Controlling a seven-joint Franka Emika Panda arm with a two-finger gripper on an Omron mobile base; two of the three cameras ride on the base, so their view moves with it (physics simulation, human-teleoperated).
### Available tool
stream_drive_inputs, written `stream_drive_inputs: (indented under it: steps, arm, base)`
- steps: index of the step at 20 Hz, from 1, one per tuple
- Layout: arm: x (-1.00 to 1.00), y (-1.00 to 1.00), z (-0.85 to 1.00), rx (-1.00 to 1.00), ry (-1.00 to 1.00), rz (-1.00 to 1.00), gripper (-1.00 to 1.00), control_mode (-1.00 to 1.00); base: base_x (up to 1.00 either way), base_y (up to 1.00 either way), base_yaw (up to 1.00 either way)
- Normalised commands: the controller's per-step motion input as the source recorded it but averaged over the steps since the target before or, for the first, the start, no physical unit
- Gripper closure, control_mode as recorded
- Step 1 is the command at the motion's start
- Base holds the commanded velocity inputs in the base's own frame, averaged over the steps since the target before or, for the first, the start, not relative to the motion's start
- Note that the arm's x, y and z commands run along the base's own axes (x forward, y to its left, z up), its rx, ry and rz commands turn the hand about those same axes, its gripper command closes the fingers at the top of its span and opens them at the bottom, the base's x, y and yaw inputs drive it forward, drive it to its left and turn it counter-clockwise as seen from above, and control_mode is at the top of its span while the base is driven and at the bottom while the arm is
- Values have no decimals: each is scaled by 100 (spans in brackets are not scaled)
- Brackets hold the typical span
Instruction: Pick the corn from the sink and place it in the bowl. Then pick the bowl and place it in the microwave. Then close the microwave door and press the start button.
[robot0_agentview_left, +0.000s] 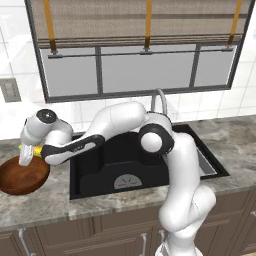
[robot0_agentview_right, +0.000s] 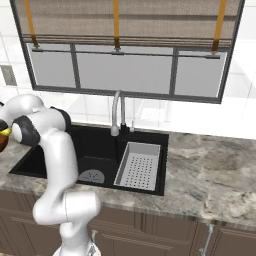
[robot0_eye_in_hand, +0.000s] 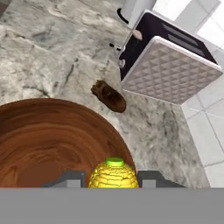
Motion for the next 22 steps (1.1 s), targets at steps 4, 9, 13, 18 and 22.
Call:
stream_drive_inputs:
  steps: [4, 9, 13, 18, 22]
  arm:
    - [-74, 29, -19, 0, -5, 15, 100, -100]
    - [3, 33, -84, -9, 0, 16, 100, -100]
    - [8, 19, -32, -3, -2, 18, 100, -100]
    - [-28, 15, 23, -2, -11, 9, -100, -100]
    - [-32, -3, 66, 0, -11, 0, -100, -100]
  base:
    - [0, 0, 0]
    - [0, 0, 0]
    - [0, 0, 0]
    - [0, 0, 0]
    - [0, 0, 0]
